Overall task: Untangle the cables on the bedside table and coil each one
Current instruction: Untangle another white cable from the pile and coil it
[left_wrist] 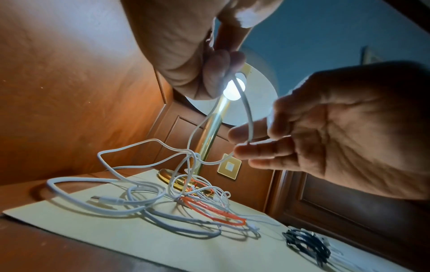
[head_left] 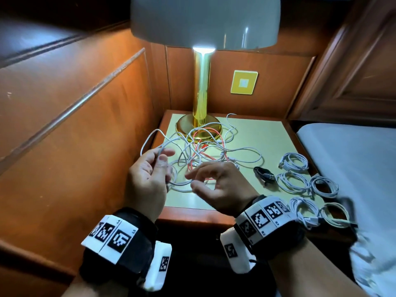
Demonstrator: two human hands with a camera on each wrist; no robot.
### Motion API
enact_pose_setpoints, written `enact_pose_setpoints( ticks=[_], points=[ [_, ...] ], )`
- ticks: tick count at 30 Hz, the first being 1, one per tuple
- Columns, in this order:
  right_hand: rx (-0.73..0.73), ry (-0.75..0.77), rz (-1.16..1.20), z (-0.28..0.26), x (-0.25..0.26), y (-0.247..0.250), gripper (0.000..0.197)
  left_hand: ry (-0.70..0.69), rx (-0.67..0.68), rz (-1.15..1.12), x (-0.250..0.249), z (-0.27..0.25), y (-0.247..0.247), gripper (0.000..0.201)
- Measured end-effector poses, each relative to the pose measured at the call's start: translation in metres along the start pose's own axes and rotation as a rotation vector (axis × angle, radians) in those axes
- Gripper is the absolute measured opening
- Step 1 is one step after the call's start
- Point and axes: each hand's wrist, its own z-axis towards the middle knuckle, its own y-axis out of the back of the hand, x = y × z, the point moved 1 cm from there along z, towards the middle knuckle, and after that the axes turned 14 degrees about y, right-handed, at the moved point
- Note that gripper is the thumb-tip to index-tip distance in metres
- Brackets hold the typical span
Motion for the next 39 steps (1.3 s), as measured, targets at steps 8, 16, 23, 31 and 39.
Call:
enact_pose_setpoints(
  ticks=[8, 16, 23, 31, 39],
  points=[
    [-0.481, -0.768, 0.805, 0.022, -0.030, -0.014, 0.020, -0.087, 0.090, 0.089, 0.005, -0.023, 0.002, 0.023],
    [-0.398, -0.803, 1.005, 0.043, -0.047, -0.029, 0.061, -0.044, 0.380, 0.302, 0.006, -0.047, 0.035, 0.019],
    [-0.474, -0.649, 0.846, 0.055, -0.056, -0.031, 0.050, -0.061, 0.470, 0.508, 0.018, -0.033, 0.042, 0.025],
    [-0.303, -0.290, 0.144, 0.058, -0.051, -0.028, 0.041, -0.198, 0.468, 0.759, 0.030, -0.027, 0.043, 0.024],
    [-0.401, -0.096, -0.053, 0.057, -0.045, -0.008, 0.044, -0.229, 0.353, 0.715, 0.025, -0.027, 0.042, 0.032]
  ],
)
